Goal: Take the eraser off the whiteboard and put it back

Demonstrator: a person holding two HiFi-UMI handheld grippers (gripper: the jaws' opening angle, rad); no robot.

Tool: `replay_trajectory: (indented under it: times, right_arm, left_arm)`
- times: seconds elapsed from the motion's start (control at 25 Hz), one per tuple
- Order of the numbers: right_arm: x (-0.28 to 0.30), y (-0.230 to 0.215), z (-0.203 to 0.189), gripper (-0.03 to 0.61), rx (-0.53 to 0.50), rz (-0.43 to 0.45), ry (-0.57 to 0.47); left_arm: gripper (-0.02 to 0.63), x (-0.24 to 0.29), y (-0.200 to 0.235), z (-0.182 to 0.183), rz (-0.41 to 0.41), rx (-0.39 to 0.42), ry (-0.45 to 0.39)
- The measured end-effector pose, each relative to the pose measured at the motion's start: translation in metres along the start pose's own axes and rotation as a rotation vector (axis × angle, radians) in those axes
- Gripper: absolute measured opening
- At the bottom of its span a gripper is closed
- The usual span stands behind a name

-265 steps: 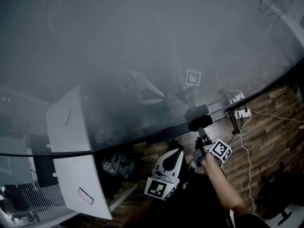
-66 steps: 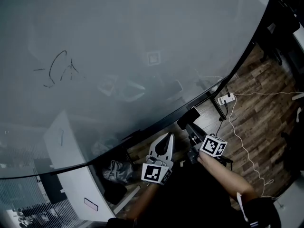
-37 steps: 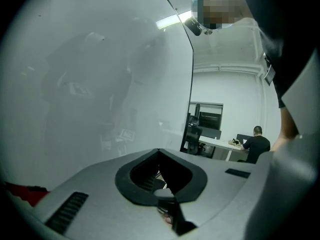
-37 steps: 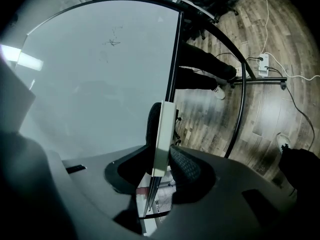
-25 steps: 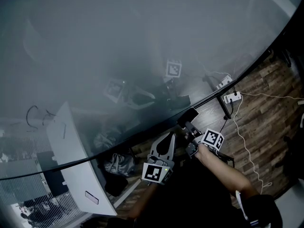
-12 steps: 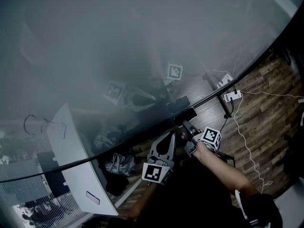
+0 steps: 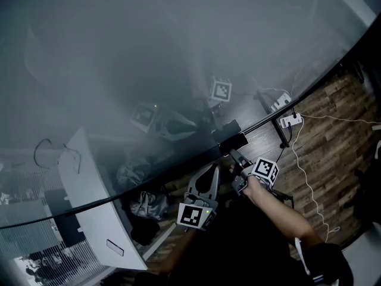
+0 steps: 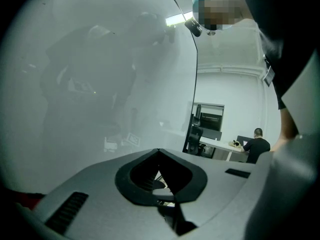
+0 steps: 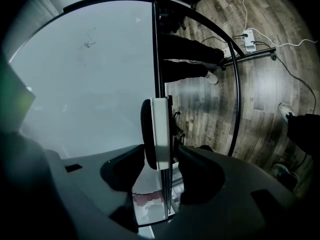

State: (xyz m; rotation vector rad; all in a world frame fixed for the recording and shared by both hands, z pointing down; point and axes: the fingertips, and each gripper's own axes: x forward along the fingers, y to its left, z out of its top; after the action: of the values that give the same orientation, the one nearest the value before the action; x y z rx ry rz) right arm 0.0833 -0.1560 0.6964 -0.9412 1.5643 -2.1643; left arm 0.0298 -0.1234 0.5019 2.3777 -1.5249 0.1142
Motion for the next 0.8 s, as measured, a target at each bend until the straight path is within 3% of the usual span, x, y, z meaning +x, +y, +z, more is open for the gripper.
replay_trajectory:
  times: [0.64,0.8]
  right_arm:
    - [-0.010,0.011,-0.013,0.201,-0.039,0.042,-0.006]
    - [-0.017,0.012,-0.023,0.201,-0.088,0.033,0.023]
  left_arm:
    - [0.008,-0.012,0.002,0.006,-0.049,-0.011,-0.050]
    - [0.008,-0.021,0.003,0.008,-0.060,-0.005,-0.067]
